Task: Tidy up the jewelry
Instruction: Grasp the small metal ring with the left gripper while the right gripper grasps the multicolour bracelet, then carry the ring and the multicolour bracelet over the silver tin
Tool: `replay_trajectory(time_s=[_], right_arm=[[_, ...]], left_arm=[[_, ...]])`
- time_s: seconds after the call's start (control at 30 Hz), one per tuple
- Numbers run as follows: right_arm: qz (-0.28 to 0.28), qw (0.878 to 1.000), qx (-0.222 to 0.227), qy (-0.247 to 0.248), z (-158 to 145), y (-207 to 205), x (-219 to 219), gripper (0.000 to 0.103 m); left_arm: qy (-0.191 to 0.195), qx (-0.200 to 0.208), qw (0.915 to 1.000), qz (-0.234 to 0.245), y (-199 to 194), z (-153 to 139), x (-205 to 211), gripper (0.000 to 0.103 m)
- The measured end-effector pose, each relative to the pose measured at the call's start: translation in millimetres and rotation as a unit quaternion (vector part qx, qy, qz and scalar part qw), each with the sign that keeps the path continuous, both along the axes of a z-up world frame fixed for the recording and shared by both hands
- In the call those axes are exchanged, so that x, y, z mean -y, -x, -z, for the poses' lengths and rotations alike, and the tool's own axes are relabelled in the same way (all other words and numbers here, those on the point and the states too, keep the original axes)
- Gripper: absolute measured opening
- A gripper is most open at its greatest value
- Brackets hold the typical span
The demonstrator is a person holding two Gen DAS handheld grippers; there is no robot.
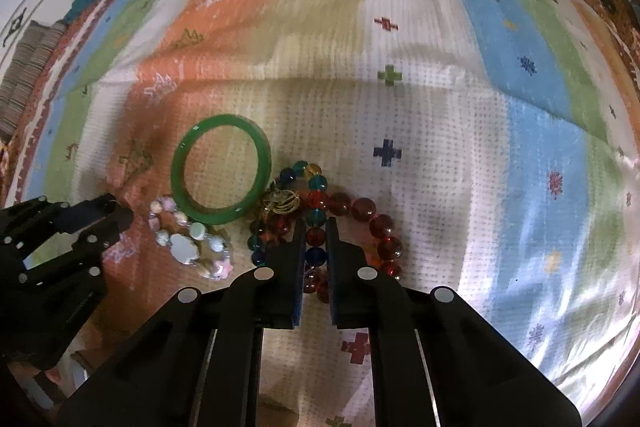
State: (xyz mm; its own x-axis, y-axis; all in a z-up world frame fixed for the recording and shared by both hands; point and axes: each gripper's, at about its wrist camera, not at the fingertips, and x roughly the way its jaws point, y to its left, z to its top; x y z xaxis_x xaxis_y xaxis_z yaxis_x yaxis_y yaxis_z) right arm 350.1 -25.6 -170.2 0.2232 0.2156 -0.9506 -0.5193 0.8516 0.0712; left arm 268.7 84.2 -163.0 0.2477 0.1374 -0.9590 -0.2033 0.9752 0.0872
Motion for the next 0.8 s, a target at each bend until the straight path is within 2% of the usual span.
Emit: replay_trajectory(time_s=[0.3,0.43,0.8], right_arm=[[-0.015,0.999,0.031,-0.027,-36,15,-1,0.010],[-0.017,0.999,0.038,-0.032,-44,21,-1,0.010],[-0.020,0.998,0.059,-0.028,-58,41,11,0.010]], left_arm=[[0.006,0.021,0.9997,-0.008,8,-20,5,0.020],[0.033,0.028,0.9987,-0.027,14,-29,3,0.020],[0.034,0.058,0.9976,-0.014,30,-59,19,0.020]])
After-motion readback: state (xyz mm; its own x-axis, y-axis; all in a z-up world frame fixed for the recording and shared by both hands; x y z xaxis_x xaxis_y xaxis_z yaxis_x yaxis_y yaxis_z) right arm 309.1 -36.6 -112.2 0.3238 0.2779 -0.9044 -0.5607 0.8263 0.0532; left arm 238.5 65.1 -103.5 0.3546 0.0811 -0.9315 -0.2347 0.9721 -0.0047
